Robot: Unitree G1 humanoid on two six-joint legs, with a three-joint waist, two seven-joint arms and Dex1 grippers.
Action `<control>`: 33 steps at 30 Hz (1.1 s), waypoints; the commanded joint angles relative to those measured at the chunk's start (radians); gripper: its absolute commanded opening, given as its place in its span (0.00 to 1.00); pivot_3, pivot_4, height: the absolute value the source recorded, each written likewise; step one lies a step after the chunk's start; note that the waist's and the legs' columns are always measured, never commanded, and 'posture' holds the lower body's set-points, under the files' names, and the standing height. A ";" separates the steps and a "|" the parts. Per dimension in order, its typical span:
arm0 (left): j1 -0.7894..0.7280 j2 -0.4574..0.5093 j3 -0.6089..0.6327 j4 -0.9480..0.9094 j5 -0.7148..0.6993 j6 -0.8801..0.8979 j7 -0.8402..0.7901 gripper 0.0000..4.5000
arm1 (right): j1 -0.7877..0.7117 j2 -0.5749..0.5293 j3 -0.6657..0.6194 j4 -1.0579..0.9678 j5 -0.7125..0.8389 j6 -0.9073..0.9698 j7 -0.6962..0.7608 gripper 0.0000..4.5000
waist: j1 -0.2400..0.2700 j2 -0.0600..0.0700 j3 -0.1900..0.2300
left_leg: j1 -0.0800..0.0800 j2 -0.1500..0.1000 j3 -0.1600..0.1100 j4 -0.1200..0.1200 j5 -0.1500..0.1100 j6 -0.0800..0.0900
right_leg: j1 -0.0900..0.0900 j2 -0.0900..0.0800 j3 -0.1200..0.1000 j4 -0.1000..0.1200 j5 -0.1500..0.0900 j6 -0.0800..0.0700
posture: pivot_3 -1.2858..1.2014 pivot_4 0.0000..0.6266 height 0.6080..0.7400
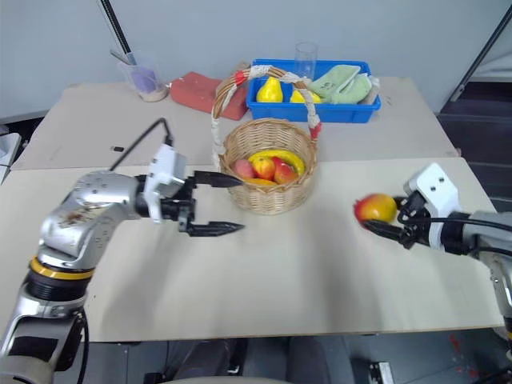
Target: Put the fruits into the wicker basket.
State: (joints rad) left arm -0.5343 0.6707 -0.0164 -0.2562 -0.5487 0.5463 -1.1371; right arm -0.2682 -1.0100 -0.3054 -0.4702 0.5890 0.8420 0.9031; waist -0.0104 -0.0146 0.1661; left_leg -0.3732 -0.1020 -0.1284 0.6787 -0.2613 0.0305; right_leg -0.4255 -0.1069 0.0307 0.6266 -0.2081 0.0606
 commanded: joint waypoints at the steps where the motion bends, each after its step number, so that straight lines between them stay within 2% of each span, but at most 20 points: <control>1: 0.009 0.026 0.077 -0.060 -0.064 0.047 0.037 1.00 | -0.154 0.076 0.056 -0.105 0.104 0.087 -0.103 0.68 | 0.002 -0.002 0.000 | 0.000 0.000 0.000 0.000 0.000 0.000 | 0.001 0.000 -0.001 -0.001 0.000 0.000 | 0.52 0.24 1.00; 4: 0.011 0.037 0.109 -0.073 -0.096 0.083 0.066 1.00 | -0.285 0.189 0.179 -0.073 0.066 0.100 -0.193 0.68 | 0.003 -0.005 0.000 | 0.001 0.000 0.000 0.000 0.000 0.000 | 0.002 0.000 -0.001 -0.002 0.000 0.000 | 0.52 0.24 1.00; 7: 0.007 0.049 0.123 -0.093 -0.120 0.106 0.084 1.00 | -0.374 0.291 0.320 0.050 -0.053 0.029 -0.248 0.68 | 0.010 -0.005 0.000 | 0.001 -0.001 0.000 0.000 0.000 0.000 | 0.001 -0.001 -0.001 -0.001 0.001 0.000 | 0.52 0.24 1.00; 12: 0.017 0.056 0.151 -0.129 -0.152 0.138 0.139 1.00 | -0.458 0.399 0.417 0.233 -0.177 -0.085 -0.274 0.68 | 0.013 -0.005 0.000 | -0.006 -0.003 0.000 0.000 0.002 -0.003 | -0.008 -0.002 0.001 0.002 0.001 -0.001 | 0.52 0.24 1.00; 13: 0.024 0.058 0.155 -0.133 -0.150 0.139 0.148 1.00 | -0.465 0.410 0.426 0.260 -0.197 -0.106 -0.275 0.91 | 0.012 -0.005 0.000 | -0.009 -0.003 0.001 0.001 0.004 -0.006 | -0.012 -0.002 0.001 0.003 0.001 -0.002 | 0.52 0.24 1.00; 14: 0.029 0.059 0.159 -0.136 -0.151 0.140 0.156 1.00 | -0.470 0.418 0.429 0.278 -0.209 -0.119 -0.274 0.96 | 0.011 -0.005 0.000 | -0.011 -0.003 0.001 0.001 0.006 -0.010 | -0.014 -0.002 0.001 0.003 0.002 -0.002 | 0.52 0.24 1.00; 15: 0.034 0.059 0.162 -0.140 -0.151 0.141 0.165 1.00 | -0.476 0.429 0.429 0.293 -0.220 -0.130 -0.277 0.98 | 0.010 -0.005 0.000 | -0.012 -0.003 0.001 0.000 0.006 -0.010 | -0.015 -0.002 0.002 0.003 0.002 -0.002 | 0.52 0.24 1.00; 19: 0.047 0.056 0.170 -0.151 -0.161 0.145 0.191 1.00 | -0.492 0.459 0.415 0.312 -0.231 -0.137 -0.280 0.98 | 0.003 -0.005 0.000 | -0.013 -0.003 0.001 0.000 0.006 -0.010 | -0.017 -0.001 0.002 0.003 0.002 -0.003 | 0.52 0.24 1.00; 27: 0.056 0.065 0.174 -0.130 -0.149 0.123 0.204 1.00 | -0.477 0.412 0.362 0.227 -0.178 -0.088 -0.223 0.98 | 0.000 -0.005 0.000 | -0.013 -0.003 0.001 0.000 0.005 -0.008 | -0.016 -0.001 0.002 0.004 0.002 -0.003 | 0.52 0.24 1.00; 30: 0.091 0.102 0.194 -0.121 -0.121 0.114 0.205 1.00 | -0.440 0.323 0.321 0.161 -0.135 -0.078 -0.139 0.98 | 0.000 -0.005 0.000 | -0.013 -0.003 0.001 0.000 0.005 -0.008 | -0.016 -0.001 0.002 0.003 0.002 -0.003 | 0.52 0.24 1.00; 33: 0.173 0.188 0.230 -0.119 -0.038 0.081 0.215 1.00 | -0.362 0.180 0.234 0.079 -0.067 -0.077 -0.013 0.98 | -0.001 -0.005 0.000 | -0.013 -0.003 0.001 -0.001 0.001 -0.002 | -0.016 -0.001 0.002 0.003 0.002 -0.003 | 0.52 0.24 1.00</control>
State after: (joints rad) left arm -0.3848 0.8174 0.1654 -0.3718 -0.6315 0.6560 -0.9276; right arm -0.6470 -0.7756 0.0087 -0.3211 0.4739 0.7682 0.8204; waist -0.0110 -0.0194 0.1657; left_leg -0.3859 -0.1045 -0.1275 0.6775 -0.2601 0.0285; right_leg -0.4420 -0.1076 0.0328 0.6292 -0.2060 0.0577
